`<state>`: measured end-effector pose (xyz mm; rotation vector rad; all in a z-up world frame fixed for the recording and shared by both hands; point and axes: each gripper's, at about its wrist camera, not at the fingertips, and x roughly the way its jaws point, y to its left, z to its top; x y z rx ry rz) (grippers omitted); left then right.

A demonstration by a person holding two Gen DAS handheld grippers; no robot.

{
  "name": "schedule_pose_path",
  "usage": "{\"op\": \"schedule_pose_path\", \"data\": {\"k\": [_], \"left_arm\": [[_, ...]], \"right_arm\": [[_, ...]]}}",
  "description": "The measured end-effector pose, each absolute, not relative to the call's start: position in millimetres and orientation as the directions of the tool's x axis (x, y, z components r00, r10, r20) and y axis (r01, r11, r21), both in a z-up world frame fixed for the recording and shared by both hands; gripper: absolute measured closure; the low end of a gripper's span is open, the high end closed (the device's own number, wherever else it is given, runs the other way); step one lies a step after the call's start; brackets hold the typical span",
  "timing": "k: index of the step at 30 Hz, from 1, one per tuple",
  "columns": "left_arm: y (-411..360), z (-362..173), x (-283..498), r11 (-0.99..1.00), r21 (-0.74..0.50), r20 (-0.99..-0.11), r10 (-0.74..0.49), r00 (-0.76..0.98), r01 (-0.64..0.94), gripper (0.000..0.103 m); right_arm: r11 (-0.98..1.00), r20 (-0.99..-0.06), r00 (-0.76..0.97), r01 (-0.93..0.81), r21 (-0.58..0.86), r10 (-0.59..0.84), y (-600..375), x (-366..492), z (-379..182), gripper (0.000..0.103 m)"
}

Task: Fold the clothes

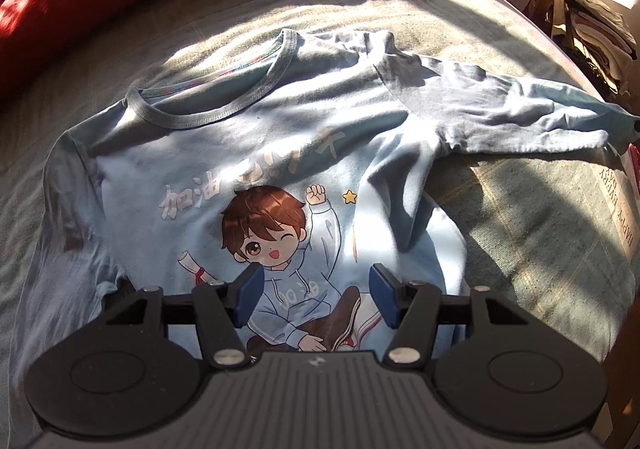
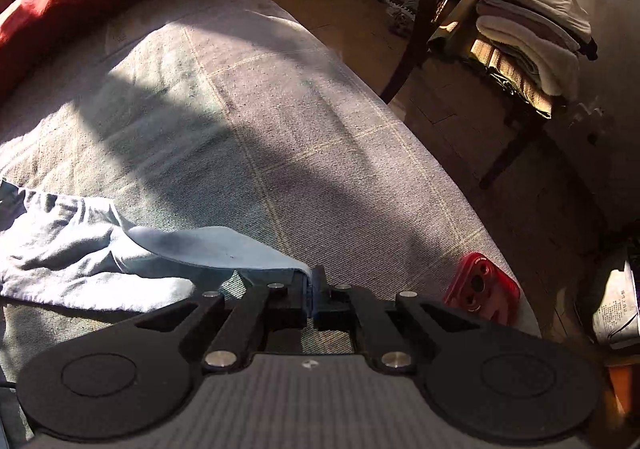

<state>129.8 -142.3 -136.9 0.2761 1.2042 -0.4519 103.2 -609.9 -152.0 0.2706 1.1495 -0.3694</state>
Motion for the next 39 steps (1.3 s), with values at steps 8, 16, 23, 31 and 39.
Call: {"op": "schedule_pose_path", "data": {"k": [8, 16, 23, 31, 39], "left_arm": [[-142, -140, 130, 0.882, -0.029, -0.943, -0.181, 0.28, 0.47, 0.044], [-145, -137, 128, 0.872, -0.024, -0.941, -0.185, 0.284, 0.488, 0.044], [-144, -135, 130, 0.874, -0.021, -0.94, -0.183, 0.289, 0.485, 0.044], [-148, -137, 128, 0.865, -0.015, -0.944, -0.178, 0.279, 0.502, 0.044], [-149, -137, 129, 0.859, -0.011, -0.945, -0.176, 0.276, 0.511, 0.044]], "right_arm": [[0.916, -0.939, 0.317, 0.4, 0.008, -0.13, -628, 126, -147, 0.1], [0.883, -0.941, 0.283, 0.469, -0.033, -0.186, -644, 158, -183, 0.086], [0.83, -0.933, 0.331, 0.553, 0.072, -0.139, -640, 111, -191, 0.073], [0.802, -0.902, 0.417, 0.574, 0.166, -0.113, -637, 118, -230, 0.068], [0.846, -0.91, 0.392, 0.524, 0.101, -0.134, -621, 118, -203, 0.093]]}}
